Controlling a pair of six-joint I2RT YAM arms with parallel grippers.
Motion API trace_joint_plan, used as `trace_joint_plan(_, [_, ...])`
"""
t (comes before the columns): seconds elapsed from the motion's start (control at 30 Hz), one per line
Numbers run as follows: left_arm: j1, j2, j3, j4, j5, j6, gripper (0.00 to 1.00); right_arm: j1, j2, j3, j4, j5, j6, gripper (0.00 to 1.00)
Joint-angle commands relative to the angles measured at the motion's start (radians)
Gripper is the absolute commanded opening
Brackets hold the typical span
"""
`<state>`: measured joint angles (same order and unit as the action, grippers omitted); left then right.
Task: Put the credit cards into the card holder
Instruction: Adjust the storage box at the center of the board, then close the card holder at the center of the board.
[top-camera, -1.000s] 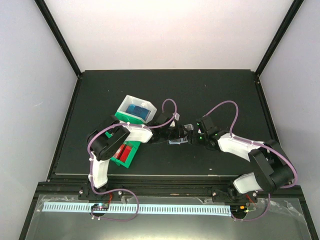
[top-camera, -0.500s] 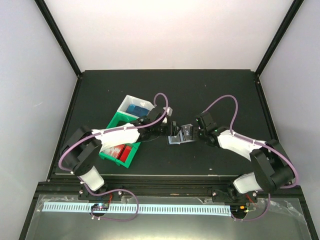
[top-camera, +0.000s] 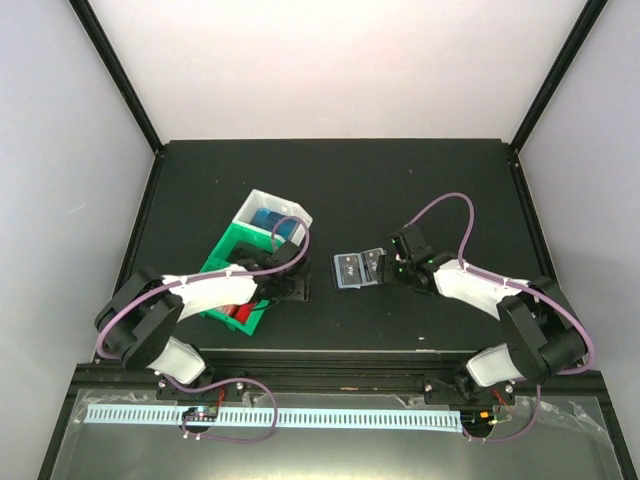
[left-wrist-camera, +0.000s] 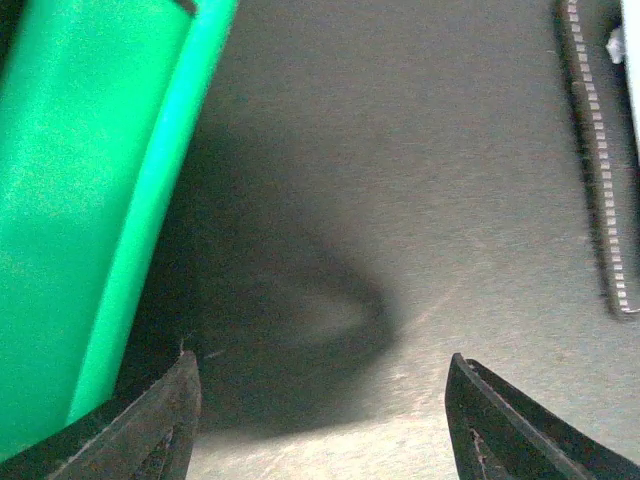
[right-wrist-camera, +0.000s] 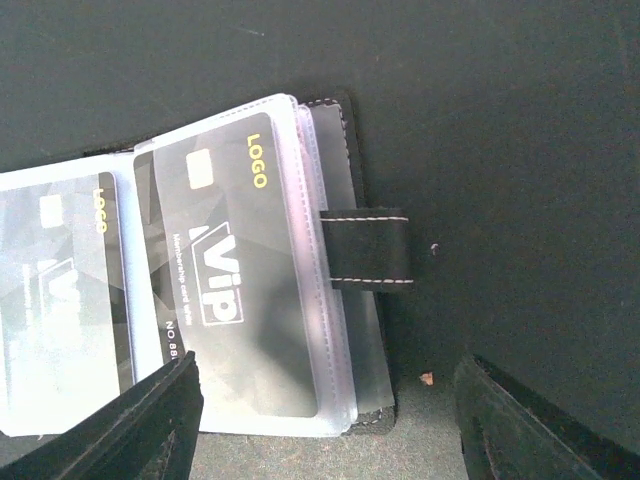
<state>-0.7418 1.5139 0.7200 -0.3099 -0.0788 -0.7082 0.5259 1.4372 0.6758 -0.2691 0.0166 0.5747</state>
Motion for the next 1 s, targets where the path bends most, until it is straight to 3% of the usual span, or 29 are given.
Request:
trace_joint_plan(0.0, [0.009,-0.057,-0.021,-0.133,-0.179,-0.033,0.69,0.002,0.003,-0.013,0.023,-0.017,0.02,0.7])
trace_joint_plan(0.27, [0.084,-0.075,-0.021,-0.118,-0.201,0.008,0.7,0.002,0.057,0.039,-0.021,0.088,0.012,0.69])
trace_joint_plan(0.37, [0.085,-0.101,-0.031,-0.048,-0.115,0.036,0.7,0.003,0.094,0.073,-0.08,0.222,0.002,0.69])
trace_joint_plan(0.6, [0.084,-0.092,-0.05,0.148,0.15,0.029,0.71,0.002,0.132,0.094,-0.052,0.228,-0.052,0.64])
trace_joint_plan(0.97, [0.082,-0.015,-0.006,0.189,0.185,-0.013,0.71,-0.005,0.093,0.099,-0.091,0.38,0.081,0.6])
